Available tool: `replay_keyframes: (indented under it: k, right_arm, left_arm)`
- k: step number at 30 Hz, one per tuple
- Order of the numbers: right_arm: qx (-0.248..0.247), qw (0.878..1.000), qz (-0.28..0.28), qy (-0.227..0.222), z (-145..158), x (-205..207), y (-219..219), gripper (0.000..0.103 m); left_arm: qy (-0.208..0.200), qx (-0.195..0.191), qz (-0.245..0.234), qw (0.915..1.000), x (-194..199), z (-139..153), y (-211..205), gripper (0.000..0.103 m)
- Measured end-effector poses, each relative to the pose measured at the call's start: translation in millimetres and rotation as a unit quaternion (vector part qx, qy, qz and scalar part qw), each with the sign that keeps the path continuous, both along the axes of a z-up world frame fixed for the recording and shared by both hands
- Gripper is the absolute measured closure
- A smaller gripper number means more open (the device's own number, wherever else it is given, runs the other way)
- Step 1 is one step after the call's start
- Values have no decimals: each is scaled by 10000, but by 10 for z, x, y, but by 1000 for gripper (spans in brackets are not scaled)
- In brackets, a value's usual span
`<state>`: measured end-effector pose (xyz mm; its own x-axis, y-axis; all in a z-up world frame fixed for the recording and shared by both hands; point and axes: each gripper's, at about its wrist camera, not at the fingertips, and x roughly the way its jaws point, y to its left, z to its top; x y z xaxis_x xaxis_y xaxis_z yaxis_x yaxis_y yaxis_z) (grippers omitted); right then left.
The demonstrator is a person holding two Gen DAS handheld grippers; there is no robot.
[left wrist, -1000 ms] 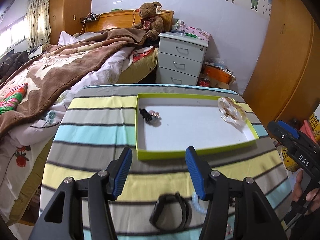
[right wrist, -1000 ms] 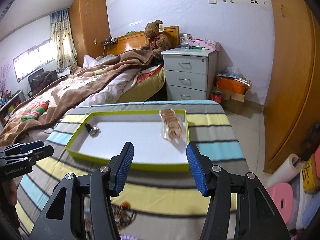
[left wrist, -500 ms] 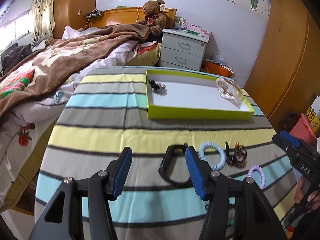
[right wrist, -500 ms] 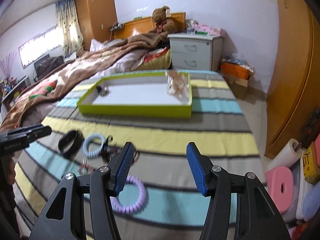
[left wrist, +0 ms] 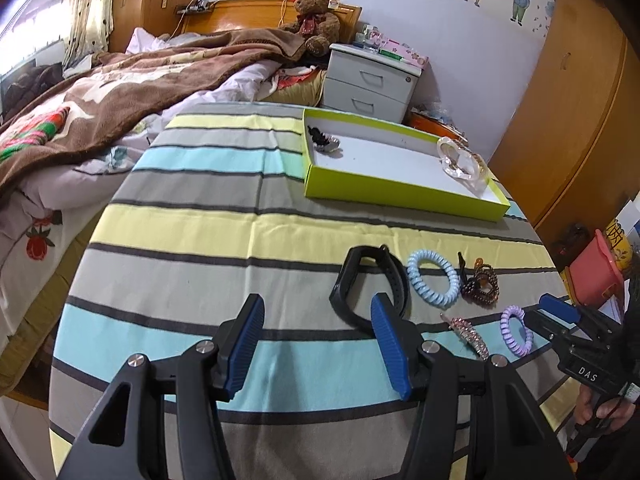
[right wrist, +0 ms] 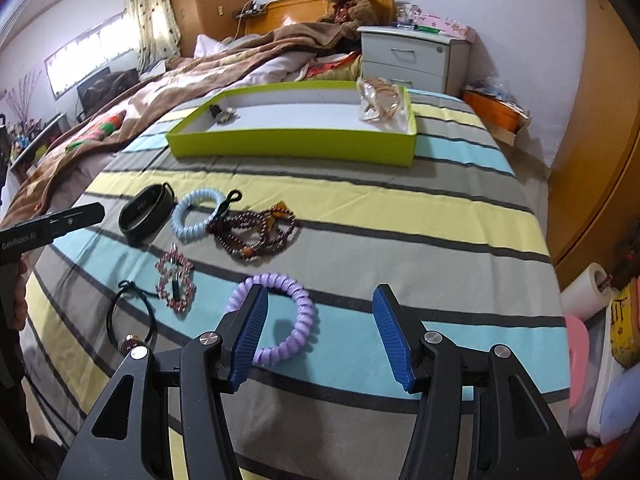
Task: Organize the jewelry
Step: 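Move both tools back from the green box to the remaining jewelry, then grasp the purple coil hair tie with the right tool while the left tool grasps the black watch band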
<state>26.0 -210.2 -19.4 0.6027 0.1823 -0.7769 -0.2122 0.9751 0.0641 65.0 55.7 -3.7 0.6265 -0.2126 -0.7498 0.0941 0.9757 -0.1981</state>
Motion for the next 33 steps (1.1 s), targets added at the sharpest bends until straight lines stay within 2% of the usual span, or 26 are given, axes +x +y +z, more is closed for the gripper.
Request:
replay_keyframes:
  k: [1, 3, 7, 9, 12, 26, 33]
  right_arm:
    - [-36, 10000, 19, 22, -10, 4, 11, 48]
    - [-108, 9999, 49, 32, -29, -9, 41, 60]
    - [-258, 9996, 86, 70, -59, -15, 84, 68]
    - [-335, 9994, 73, 57, -56, -21, 87, 83]
    - [-388, 9992, 80, 47, -52, -24, 86, 92]
    - [-207, 9996, -44, -197, 64, -80, 19, 93]
    - [-73, 9993, -135, -352, 155, -90, -27, 93]
  left_arm:
    - [27, -10, 12, 10000, 0, -16, 8, 45]
    - [68, -29, 24, 10000, -1, -42, 18, 45]
    - [110, -47, -1, 9999, 8, -67, 15, 45]
    - [114, -43, -21, 9999, 16, -72, 6, 45]
    - [141, -13, -50, 9999, 40, -88, -13, 45]
    - [216, 107, -166, 9996, 164, -117, -122, 45]
    - [249, 316, -173, 9990, 275, -156, -221, 45]
